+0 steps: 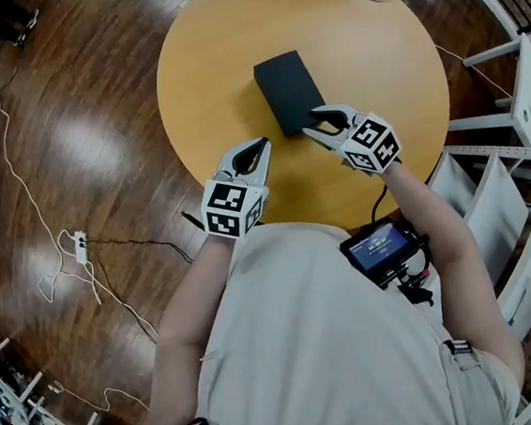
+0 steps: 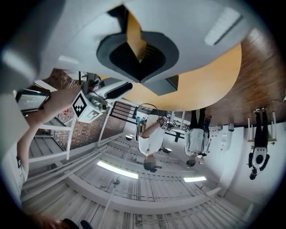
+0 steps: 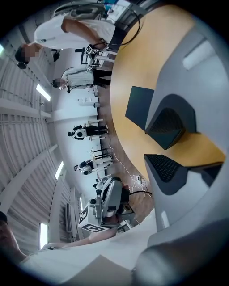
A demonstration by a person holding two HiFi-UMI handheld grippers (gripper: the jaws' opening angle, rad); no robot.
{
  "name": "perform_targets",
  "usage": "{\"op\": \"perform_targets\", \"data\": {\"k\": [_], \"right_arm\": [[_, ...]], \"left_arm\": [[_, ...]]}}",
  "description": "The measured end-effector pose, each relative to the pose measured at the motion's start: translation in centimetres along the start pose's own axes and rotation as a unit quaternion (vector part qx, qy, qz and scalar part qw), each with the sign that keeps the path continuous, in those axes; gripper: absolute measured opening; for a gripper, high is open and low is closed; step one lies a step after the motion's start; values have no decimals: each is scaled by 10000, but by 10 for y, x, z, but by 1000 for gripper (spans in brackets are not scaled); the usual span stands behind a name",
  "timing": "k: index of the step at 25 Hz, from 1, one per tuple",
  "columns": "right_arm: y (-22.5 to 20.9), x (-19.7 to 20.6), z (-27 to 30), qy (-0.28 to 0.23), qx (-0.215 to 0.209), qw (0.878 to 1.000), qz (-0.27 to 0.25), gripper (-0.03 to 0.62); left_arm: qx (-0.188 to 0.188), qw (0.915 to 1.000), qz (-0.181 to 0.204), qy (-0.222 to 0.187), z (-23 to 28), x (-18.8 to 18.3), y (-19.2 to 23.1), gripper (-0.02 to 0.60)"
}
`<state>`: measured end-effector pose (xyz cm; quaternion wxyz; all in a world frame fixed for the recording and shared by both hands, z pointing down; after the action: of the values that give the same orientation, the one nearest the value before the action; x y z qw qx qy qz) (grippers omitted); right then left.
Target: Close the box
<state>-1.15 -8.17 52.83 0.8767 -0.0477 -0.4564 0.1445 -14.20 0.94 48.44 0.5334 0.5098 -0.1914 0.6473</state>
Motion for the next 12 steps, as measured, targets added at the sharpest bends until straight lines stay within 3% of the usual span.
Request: {"op": "perform_targets", "data": {"k": [6,12], "right_arm": [[-11,-9,-21,-754,187,9960,436,118],[-18,-28,-56,-1621,295,9856,393,104]], "left_arm": [[85,9999,128,16,5,-5,-4,0],[139,9993,339,20,11,-19,-9,0]]}}
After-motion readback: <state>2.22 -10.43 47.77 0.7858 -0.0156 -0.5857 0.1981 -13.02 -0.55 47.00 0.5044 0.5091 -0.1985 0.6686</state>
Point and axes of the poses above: the fingertips, and each gripper's own axes: z forward along the fingers, y to its left, x out of its underside, the point moved 5 cm from there along -z, backward along the fingers, and after that the axes turned 1 degree about z, right-handed, at the moved point
